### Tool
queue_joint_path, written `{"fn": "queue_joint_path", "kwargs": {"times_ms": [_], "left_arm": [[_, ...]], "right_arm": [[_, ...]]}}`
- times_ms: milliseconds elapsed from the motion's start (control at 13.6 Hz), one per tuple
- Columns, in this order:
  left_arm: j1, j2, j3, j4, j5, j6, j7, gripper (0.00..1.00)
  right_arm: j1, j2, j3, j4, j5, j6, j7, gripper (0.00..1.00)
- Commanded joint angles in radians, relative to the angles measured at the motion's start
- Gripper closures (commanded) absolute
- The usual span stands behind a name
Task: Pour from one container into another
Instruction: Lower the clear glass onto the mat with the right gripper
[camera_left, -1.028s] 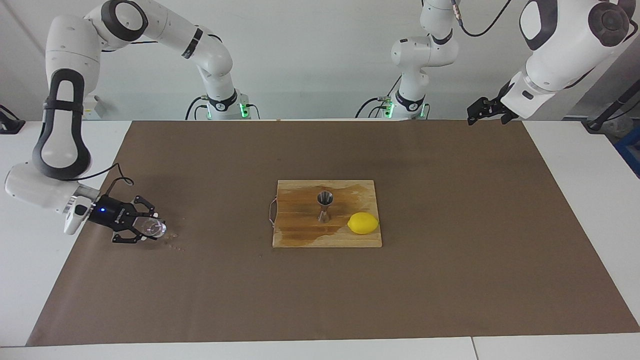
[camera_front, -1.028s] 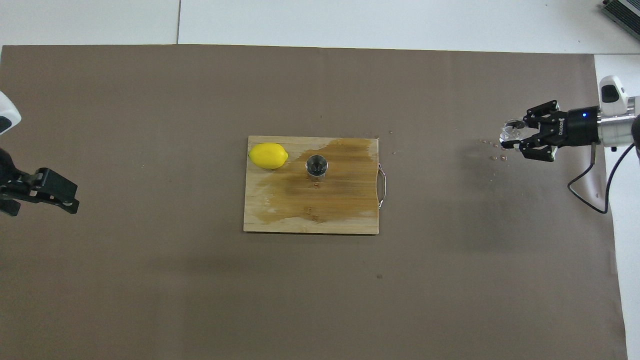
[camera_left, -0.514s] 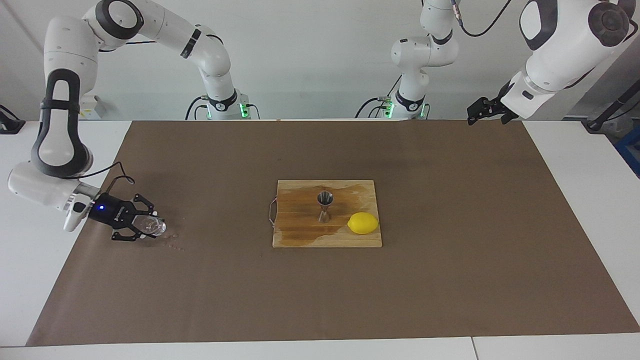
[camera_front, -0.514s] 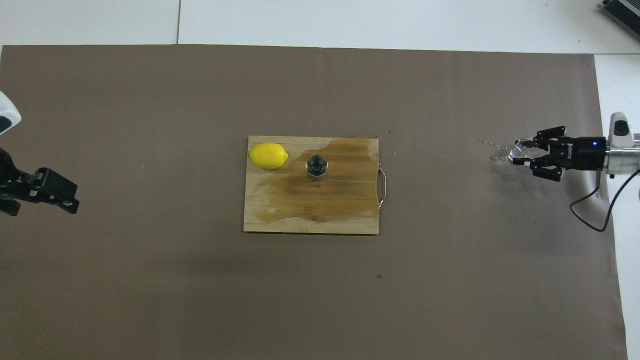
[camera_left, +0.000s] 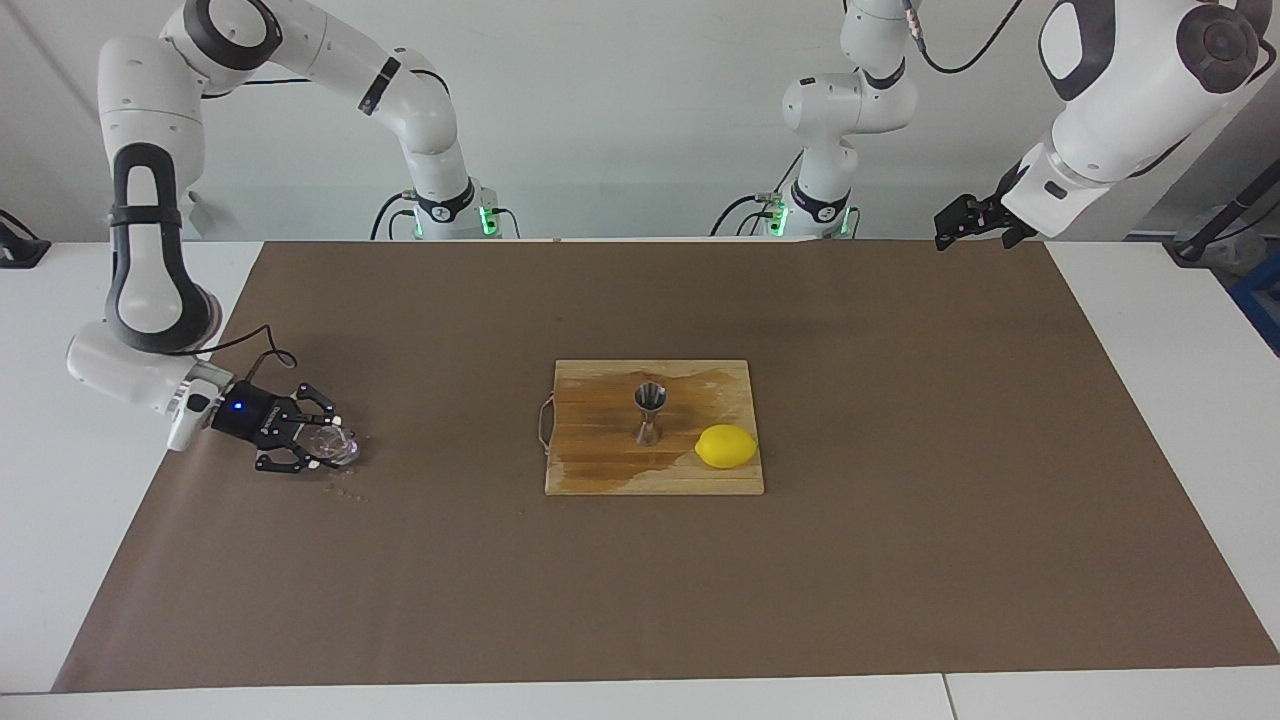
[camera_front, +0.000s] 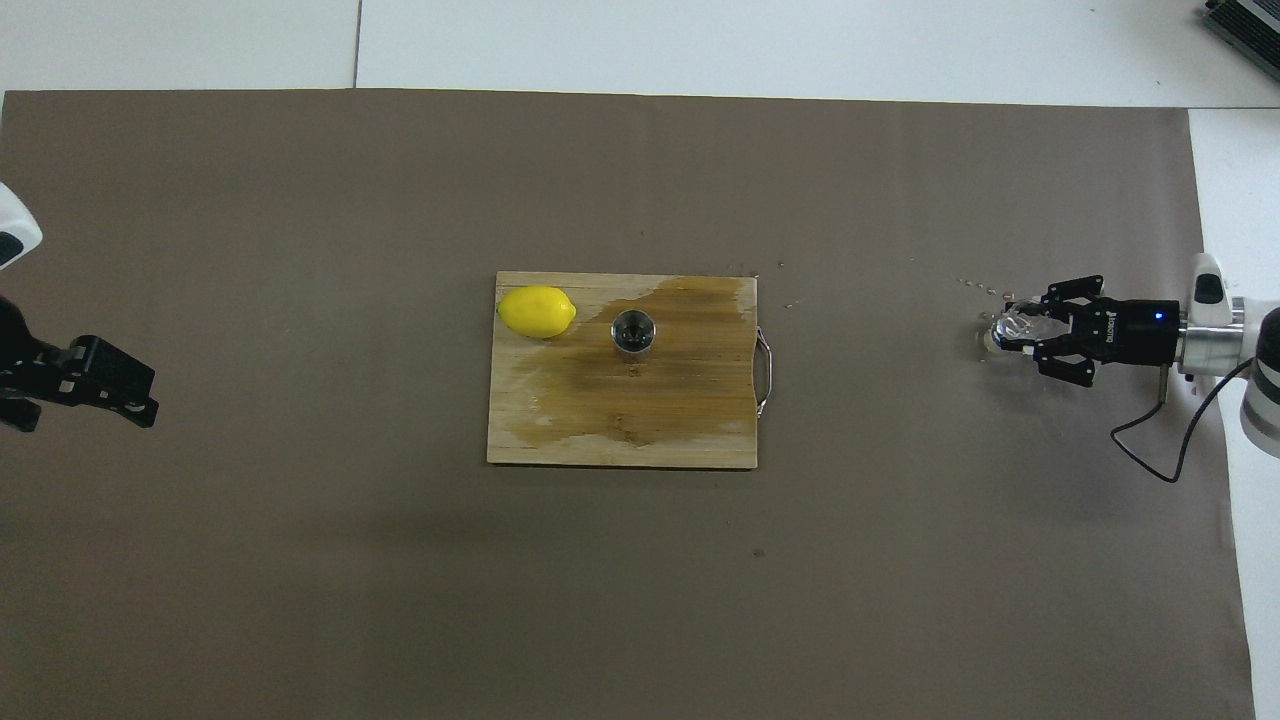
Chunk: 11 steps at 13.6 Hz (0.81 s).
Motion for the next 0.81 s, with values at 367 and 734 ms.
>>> {"fn": "queue_joint_path", "kwargs": {"times_ms": [367, 734], "left_arm": [[0.009, -0.027, -0.008, -0.030, 0.007, -0.004, -0.011, 0.00], [0.007, -0.027, -0.008, -0.030, 0.007, -0.004, -0.011, 0.00]], "right_arm": [[-0.032, 0.002, 0.031, -0.042, -0.025, 0.010, -0.053, 0.88], [-0.032, 0.004, 0.031, -0.043, -0.054, -0.008, -0.068, 0.83]]}}
